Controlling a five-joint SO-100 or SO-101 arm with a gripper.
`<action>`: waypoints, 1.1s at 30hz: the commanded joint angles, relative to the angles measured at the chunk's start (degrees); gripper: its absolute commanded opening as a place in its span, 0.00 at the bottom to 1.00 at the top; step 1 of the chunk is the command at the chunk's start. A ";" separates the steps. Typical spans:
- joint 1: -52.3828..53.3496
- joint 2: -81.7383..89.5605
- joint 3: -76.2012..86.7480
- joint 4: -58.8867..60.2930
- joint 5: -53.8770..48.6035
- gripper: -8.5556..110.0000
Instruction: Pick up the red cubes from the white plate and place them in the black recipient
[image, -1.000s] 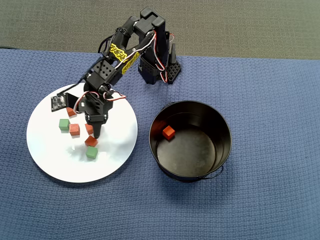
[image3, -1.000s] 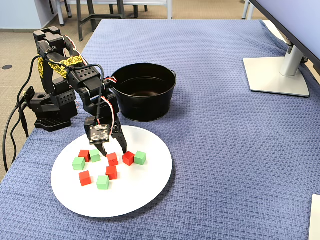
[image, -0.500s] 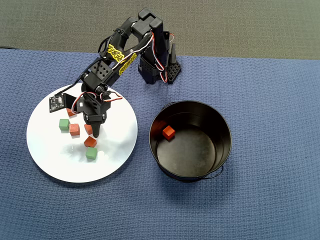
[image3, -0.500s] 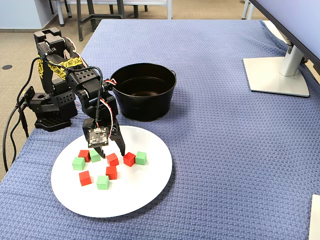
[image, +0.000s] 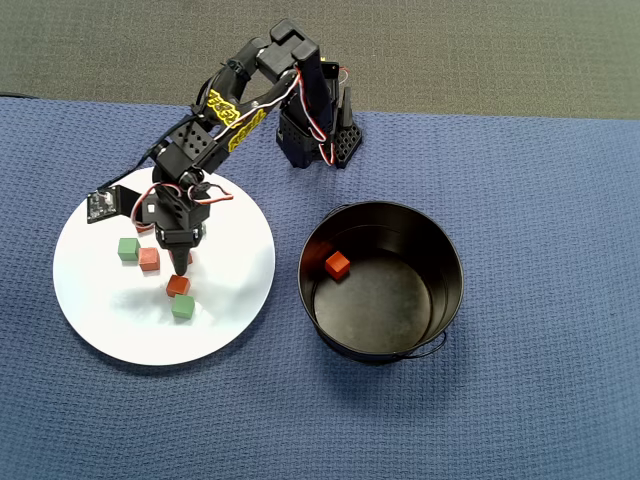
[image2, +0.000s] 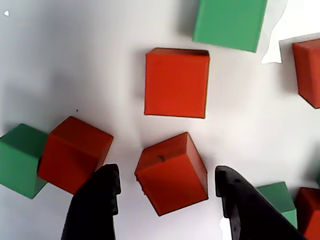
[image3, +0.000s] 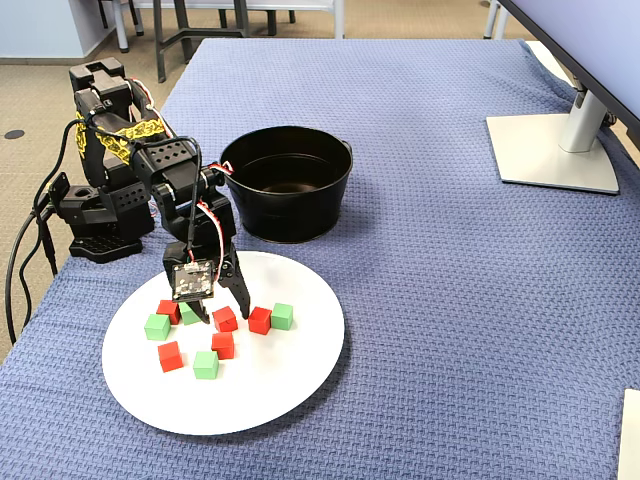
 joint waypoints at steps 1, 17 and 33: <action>0.88 0.26 -3.43 0.88 -1.58 0.20; 0.88 0.00 -3.08 -0.26 -2.20 0.07; -8.61 20.74 -11.07 15.29 19.69 0.07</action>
